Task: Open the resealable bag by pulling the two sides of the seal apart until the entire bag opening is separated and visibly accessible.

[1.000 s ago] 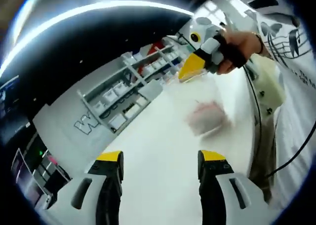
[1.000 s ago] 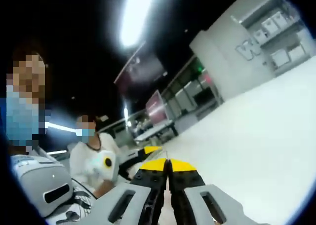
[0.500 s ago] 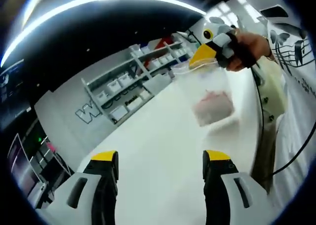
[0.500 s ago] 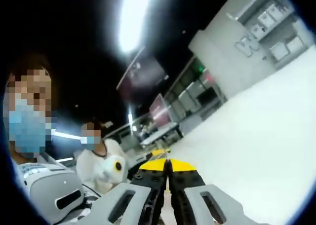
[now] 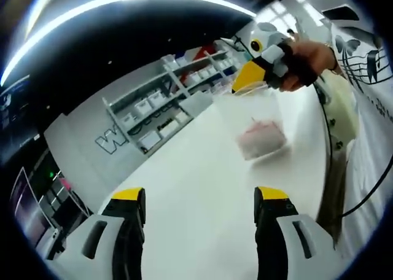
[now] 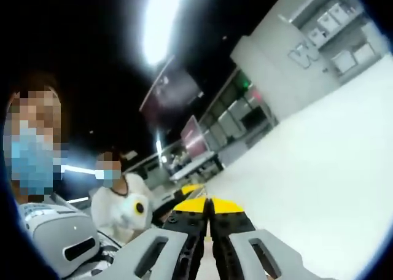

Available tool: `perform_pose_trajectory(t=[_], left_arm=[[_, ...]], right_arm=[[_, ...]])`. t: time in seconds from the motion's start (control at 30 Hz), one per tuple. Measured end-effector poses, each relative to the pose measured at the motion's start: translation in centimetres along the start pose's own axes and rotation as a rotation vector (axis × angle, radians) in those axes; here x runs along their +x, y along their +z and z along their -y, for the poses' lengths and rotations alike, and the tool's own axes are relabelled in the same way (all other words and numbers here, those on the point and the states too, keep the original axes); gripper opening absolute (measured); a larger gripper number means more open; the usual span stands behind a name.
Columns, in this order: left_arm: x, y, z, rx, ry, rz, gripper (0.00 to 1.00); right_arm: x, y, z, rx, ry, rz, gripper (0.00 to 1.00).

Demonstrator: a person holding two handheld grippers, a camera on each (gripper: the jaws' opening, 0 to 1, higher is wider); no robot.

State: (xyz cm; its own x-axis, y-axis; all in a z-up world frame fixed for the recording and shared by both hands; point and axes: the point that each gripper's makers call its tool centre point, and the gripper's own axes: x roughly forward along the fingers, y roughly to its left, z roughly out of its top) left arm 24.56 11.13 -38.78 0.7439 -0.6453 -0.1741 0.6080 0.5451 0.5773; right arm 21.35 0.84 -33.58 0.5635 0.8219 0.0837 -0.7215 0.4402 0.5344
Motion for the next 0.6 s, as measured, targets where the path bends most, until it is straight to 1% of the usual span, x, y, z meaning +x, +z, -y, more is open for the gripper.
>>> perform_pose_trajectory(t=[0.17, 0.33, 0.6], left_arm=[[-0.1, -0.3, -0.2, -0.005, 0.007, -0.002, 0.72], [-0.2, -0.6, -0.4, -0.013, 0.015, -0.002, 0.72], [-0.4, -0.6, -1.1, -0.015, 0.032, 0.004, 0.72]], right_arm=[[0.6, 0.6, 0.2, -0.025, -0.007, -0.001, 0.0], [1.3, 0.7, 0.6, -0.059, -0.02, -0.01, 0.0], [2.3, 1.2, 1.3, -0.065, -0.029, -0.01, 0.0]])
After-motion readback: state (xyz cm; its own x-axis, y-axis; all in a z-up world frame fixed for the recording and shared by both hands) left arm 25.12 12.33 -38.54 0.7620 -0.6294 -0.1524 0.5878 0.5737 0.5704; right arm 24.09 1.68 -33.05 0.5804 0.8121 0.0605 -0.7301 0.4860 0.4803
